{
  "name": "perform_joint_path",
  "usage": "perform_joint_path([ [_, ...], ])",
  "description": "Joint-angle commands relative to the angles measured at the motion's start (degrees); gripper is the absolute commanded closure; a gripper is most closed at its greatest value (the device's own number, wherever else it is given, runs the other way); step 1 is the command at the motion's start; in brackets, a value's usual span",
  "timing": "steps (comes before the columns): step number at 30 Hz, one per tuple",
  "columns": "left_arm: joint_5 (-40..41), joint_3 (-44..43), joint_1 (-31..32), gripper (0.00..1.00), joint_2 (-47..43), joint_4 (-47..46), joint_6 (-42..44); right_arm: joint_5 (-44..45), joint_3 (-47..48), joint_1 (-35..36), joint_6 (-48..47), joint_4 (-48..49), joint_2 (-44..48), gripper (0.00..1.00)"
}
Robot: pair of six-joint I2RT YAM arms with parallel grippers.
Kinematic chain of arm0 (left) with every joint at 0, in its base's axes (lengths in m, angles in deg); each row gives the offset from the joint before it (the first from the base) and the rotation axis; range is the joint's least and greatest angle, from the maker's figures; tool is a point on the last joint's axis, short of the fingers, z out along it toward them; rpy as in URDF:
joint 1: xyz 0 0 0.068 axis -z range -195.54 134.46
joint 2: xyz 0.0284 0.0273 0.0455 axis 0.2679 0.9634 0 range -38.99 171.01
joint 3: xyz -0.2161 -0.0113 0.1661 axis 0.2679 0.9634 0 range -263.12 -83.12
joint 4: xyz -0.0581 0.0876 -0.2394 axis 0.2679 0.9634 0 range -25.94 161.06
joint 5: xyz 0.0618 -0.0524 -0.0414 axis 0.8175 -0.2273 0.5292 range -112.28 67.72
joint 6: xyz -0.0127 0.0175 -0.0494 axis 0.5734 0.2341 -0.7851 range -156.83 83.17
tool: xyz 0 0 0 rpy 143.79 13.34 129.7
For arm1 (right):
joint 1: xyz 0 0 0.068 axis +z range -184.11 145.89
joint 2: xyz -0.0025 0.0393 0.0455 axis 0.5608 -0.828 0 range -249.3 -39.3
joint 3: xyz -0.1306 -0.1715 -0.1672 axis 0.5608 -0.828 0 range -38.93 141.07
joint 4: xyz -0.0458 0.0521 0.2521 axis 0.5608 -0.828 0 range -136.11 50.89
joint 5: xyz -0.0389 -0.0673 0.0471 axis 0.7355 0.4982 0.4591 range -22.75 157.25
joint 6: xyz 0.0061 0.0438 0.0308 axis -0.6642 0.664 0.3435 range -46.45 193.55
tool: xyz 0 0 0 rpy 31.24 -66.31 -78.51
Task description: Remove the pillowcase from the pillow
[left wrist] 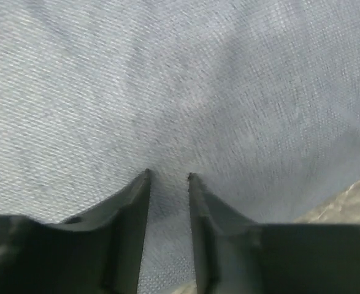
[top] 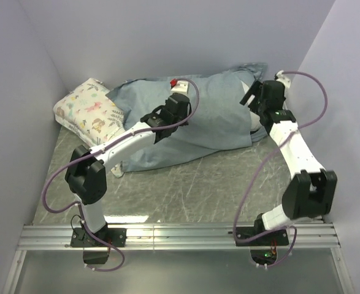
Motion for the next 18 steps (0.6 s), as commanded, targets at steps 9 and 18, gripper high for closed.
perform_joint_path([
  [9, -1.7, -8.44, -0.7, 0.07, 1.9, 3.5, 3.8, 1.5, -4.19, -7.26, 7.57, 6.75, -11.64, 0.07],
  [18, -5.03, -9.5, -0.7, 0.07, 1.81, 2.98, 4.24, -5.27, -10.89, -10.78, 14.7, 14.15, -9.79, 0.07],
])
